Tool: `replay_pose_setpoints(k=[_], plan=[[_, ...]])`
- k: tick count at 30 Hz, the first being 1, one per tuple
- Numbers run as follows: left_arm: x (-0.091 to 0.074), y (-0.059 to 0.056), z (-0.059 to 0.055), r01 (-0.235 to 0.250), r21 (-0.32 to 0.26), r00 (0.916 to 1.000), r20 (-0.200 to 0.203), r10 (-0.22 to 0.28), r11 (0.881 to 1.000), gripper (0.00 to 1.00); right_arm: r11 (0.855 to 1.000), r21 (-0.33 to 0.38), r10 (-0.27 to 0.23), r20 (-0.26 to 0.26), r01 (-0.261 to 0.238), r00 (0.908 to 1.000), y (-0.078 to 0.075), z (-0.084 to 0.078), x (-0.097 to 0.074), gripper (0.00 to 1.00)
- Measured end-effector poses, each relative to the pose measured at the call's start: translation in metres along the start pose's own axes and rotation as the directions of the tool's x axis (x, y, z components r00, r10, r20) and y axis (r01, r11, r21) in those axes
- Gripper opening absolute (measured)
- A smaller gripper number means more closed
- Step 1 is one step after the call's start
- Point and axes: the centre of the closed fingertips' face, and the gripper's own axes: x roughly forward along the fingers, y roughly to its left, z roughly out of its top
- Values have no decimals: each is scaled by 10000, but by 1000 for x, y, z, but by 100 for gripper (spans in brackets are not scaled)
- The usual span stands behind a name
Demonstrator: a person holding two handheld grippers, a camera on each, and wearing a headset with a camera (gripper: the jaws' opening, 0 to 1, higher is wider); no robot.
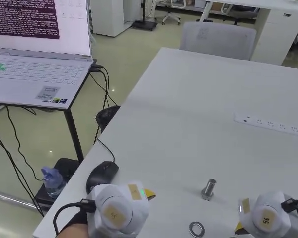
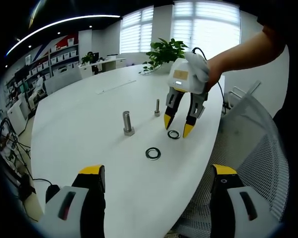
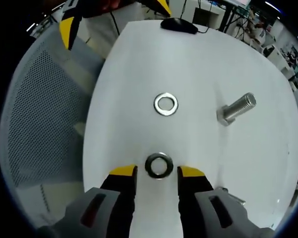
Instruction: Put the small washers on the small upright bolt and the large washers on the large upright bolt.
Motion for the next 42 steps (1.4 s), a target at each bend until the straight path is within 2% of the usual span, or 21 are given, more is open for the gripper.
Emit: replay_pose_setpoints(k=[5,15,26,37,42], plan=[[0,-1,-1,19,-23,10000,-10,-19,10000,87,10000,-49,-32,-127,31,9999,2,-3,5,34],[-1,0,-5,65,-36,10000,-13,-65,10000,86,9999,21,-104,-2,104,9999,0,1,5,29],[-1,2,-4,70,-36,10000,16,-70,10000,86,9997,134,-201,-350,206,9992,2,2,5,23],[1,2,-1,60,14,10000,38,-60,10000,86,9998,162,-93,-503,101,9987,1,2,4,21],[0,2,-1,36,27,10000,-10,-36,10000,86,9989,456,115,-374,-98,9992,4,6,1,22]])
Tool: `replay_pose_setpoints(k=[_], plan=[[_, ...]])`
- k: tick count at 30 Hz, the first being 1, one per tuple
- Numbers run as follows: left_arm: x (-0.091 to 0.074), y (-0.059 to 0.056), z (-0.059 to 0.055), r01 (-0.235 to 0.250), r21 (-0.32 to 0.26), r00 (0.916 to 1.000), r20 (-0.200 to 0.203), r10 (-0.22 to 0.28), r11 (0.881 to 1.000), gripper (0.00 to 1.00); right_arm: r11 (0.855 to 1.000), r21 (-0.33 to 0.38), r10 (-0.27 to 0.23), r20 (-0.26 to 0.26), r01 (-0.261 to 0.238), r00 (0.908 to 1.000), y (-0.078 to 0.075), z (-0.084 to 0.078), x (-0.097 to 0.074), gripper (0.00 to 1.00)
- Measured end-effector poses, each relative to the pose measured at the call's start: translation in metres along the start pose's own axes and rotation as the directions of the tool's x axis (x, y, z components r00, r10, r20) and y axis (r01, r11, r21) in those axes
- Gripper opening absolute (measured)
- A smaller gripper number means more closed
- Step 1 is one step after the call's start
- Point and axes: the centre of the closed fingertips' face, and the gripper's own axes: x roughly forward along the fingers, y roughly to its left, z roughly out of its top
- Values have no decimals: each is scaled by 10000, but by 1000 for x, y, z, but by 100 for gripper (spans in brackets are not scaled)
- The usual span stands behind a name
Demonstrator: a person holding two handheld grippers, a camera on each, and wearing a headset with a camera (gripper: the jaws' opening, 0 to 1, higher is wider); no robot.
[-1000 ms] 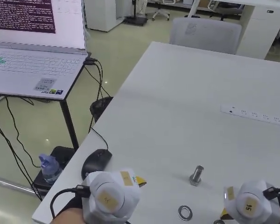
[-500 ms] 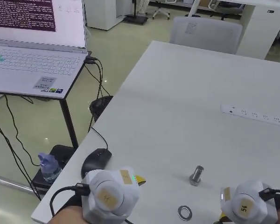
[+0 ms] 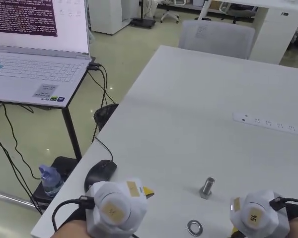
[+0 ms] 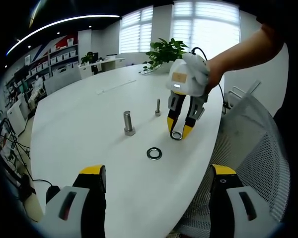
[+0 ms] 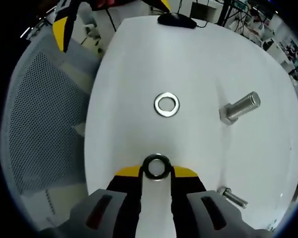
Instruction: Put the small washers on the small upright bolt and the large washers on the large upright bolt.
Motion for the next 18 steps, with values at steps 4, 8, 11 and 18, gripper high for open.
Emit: replay_pose_setpoints(k=[4,8,11,18], plan=[[0,1,0,-18,7,10000,-31,18,10000,86,10000,89,35,9,-35,10000,-2,2,-7,22],[0,2,1,-10,36,10000,-30,10,10000,86,9998,150,92,-55,-91,9999,-5,4,-15,22],[1,1,2,11,47,10000,-22,-11,10000,86,9997,258,39,17,-39,10000,-10,6,-23,22],[2,1,3,46,99,10000,-42,-46,9999,85,9986,483,-198,165,190,9997,-24,9,-39,22]])
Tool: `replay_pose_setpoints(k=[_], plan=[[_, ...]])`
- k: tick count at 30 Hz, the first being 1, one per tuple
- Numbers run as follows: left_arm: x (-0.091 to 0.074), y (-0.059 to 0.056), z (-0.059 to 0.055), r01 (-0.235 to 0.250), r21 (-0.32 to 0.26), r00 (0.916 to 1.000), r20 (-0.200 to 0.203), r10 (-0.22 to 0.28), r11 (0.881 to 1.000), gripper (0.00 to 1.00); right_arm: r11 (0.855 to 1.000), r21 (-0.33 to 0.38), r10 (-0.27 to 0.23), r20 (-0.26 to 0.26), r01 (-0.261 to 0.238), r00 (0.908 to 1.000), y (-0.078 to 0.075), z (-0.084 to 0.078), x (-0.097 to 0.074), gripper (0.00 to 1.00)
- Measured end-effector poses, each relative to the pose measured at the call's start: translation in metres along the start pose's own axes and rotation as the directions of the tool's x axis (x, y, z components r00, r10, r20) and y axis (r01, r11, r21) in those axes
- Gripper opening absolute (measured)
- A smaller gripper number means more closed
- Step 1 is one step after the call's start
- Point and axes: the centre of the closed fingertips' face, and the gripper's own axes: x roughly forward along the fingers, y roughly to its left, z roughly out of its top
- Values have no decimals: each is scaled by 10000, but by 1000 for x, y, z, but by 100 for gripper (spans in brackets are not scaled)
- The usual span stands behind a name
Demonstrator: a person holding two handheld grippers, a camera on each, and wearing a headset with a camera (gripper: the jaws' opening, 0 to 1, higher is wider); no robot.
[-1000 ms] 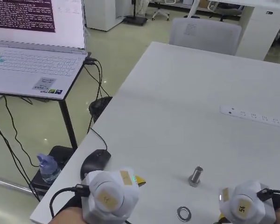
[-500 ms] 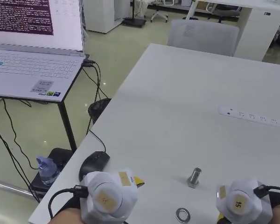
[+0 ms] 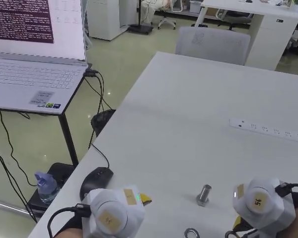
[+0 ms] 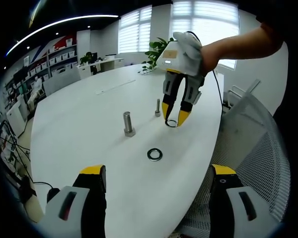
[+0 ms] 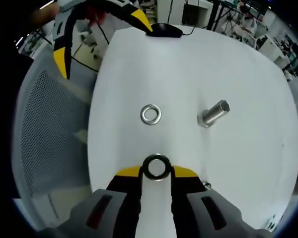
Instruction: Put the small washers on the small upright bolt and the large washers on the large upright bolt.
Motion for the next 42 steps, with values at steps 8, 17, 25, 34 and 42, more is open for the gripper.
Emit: replay_pose_setpoints(k=[8,17,25,34,42], plan=[[-1,4,2,-66,28,10000,10,66,10000,85,9997,247,-59,52,58,10000,-11,3,-13,22],[-1,4,3,-101,10,9999,37,101,9999,86,9990,418,-131,174,124,9998,-23,12,-25,22],[0,3,0,-128,-47,9999,45,128,9999,86,9978,626,-240,218,226,9995,-37,19,-33,22],[0,4,-1,-136,-69,9999,68,137,9999,86,9968,734,-345,358,318,9988,-52,32,-38,22],[0,4,-1,-105,-43,9999,44,106,9999,86,9966,692,-476,474,443,9977,-66,46,-39,22]])
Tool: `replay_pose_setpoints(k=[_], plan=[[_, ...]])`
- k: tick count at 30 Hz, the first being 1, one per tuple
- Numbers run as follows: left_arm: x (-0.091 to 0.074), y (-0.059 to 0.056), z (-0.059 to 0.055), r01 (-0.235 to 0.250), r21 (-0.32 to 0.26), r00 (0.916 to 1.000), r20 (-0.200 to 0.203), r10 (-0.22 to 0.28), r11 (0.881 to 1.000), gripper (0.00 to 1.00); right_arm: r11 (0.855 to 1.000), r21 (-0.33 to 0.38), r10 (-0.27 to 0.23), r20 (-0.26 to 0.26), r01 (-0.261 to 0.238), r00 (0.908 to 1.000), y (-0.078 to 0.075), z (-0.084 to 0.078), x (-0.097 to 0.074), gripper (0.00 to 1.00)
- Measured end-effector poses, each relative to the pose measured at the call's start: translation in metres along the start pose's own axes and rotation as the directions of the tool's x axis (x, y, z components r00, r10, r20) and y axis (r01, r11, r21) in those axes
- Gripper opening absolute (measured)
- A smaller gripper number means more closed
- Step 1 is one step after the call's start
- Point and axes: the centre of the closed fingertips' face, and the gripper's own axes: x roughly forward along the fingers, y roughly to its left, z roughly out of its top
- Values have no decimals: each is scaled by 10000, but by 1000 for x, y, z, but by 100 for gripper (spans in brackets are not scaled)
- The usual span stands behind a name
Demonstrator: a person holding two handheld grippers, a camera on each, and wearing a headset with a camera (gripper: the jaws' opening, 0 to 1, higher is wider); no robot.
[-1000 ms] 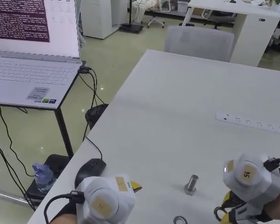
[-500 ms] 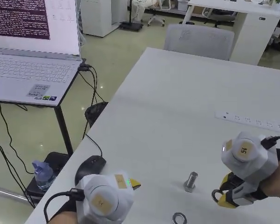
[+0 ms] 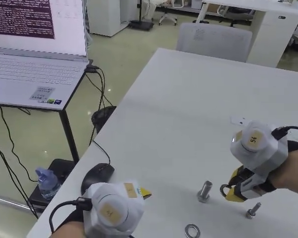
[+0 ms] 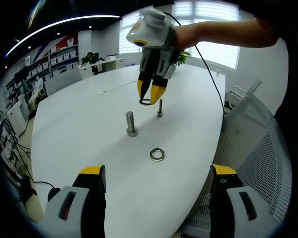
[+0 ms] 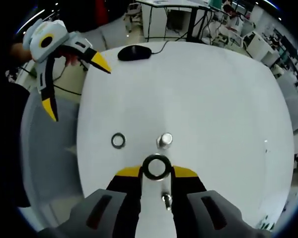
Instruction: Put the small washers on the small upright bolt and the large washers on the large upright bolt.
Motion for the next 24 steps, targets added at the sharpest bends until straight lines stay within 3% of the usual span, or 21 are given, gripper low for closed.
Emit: replay_pose_setpoints(k=[13,24], plan=[[0,4,-3,58,-40,10000,-18,-58,10000,86,10000,10,67,106,-67,9999,-9,23,15,22],[-1,7,-5,84,-115,10000,3,-84,9999,86,9999,-81,72,-34,-72,10000,-13,29,26,22]])
